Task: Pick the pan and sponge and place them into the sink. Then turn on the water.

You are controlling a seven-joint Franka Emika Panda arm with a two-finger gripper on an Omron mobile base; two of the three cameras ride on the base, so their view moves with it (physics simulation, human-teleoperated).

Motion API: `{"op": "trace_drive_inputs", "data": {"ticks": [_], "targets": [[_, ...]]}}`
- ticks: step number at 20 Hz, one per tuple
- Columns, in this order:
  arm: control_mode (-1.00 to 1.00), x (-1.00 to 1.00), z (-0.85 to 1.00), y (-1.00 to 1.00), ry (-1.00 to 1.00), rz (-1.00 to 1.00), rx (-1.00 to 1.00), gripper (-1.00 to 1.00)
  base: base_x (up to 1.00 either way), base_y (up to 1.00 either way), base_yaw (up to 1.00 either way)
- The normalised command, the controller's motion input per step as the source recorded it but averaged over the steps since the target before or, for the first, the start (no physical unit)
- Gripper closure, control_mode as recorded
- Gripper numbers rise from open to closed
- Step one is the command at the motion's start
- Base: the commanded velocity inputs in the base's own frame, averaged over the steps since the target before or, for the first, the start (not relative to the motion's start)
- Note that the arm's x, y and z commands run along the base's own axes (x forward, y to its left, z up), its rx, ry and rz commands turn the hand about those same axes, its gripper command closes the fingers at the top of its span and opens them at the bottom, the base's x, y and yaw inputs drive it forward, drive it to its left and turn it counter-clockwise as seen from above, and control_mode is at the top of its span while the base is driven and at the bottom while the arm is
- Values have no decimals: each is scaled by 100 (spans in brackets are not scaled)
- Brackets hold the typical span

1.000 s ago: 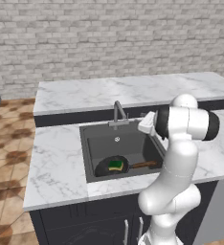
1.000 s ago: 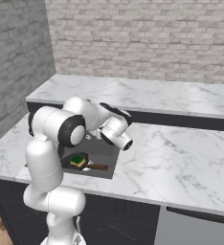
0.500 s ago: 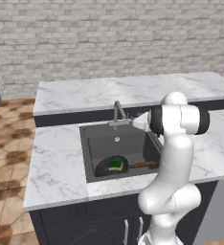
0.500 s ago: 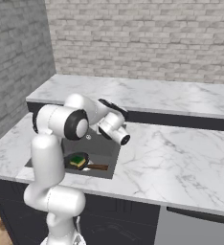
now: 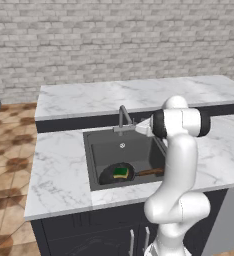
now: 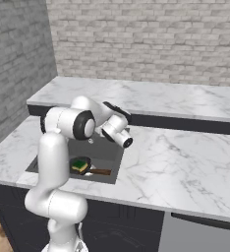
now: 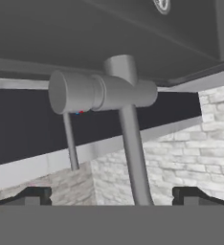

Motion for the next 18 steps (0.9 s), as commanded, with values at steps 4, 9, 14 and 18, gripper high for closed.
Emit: {"op": "trace_drive_inputs", "data": {"ticks": [4,9,14,18], "targets": [[-100,42,-9,1,0,-4,0,-100,0,0,0],[-100,46,-8,2,0,-5,0,-100,0,0,0],[-100,43,-13,0,0,-5,0,-100,0,0,0],[-100,33,-34,0,1,-2,0,-100,0,0,0]]}}
